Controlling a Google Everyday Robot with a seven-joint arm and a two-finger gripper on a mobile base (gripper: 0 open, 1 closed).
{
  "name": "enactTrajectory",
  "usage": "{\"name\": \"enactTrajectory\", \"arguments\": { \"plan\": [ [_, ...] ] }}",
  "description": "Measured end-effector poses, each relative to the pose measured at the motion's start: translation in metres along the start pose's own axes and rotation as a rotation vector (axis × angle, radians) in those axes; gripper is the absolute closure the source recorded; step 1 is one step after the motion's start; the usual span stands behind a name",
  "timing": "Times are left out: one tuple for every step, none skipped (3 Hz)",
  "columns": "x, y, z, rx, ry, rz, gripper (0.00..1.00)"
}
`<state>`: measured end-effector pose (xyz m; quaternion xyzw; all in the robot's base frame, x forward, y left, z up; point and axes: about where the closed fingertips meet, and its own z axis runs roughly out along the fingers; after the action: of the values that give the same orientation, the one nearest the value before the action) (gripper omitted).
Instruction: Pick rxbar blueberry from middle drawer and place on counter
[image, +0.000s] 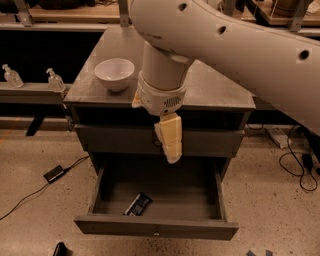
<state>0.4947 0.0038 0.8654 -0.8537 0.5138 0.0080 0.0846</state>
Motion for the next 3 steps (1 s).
{"name": "enactTrajectory", "arguments": {
  "plan": [
    [0.011,-0.016,0.046,-0.022,0.018,-0.100,0.00],
    [0.040,-0.033,0.123,-0.059,0.017,-0.264,0.00],
    [0.052,-0.039,0.204,-0.123,-0.011,-0.462,0.00]
  ]
}}
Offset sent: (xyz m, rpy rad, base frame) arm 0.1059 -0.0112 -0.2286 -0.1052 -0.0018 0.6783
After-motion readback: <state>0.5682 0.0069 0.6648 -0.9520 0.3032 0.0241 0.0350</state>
